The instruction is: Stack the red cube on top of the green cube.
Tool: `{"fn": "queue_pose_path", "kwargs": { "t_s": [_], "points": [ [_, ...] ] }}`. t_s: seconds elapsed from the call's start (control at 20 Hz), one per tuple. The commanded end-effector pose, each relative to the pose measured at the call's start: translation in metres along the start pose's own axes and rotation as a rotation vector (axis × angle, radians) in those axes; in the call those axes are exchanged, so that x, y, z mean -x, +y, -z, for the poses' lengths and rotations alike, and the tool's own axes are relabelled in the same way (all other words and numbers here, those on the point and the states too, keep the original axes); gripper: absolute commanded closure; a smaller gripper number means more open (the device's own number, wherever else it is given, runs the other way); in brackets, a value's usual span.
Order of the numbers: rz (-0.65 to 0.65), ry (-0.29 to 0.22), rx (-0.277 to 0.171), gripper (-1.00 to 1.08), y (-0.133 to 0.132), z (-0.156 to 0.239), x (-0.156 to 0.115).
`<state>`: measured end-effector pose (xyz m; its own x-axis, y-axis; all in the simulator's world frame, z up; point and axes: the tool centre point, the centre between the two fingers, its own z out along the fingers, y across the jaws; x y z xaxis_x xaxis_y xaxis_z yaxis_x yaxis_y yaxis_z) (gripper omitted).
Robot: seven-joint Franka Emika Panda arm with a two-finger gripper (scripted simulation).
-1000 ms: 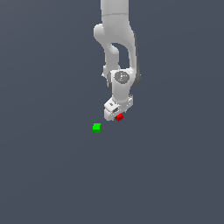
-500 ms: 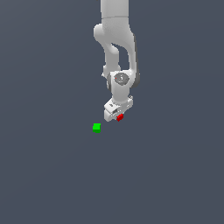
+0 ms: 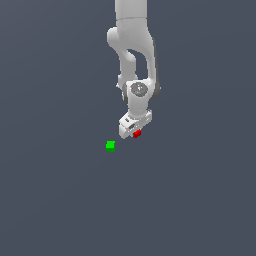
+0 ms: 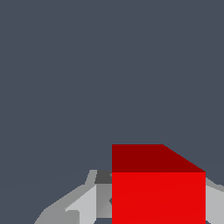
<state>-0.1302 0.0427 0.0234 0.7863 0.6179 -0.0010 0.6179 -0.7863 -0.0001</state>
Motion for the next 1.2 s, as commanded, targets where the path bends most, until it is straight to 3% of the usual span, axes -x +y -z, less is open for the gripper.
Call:
{"fn": "queue_pose_path", "kwargs": {
  "t_s": [0.0,0.75,1.15],
  "points": [
    [0.000,0.001,0.001,1.08,0.000,0.006,0.000],
    [0.001,0.001,0.000,1.08,-0.001,0.083,0.000],
    [0.001,0.001,0.000,1.08,0.000,0.095,-0.001]
  ]
}}
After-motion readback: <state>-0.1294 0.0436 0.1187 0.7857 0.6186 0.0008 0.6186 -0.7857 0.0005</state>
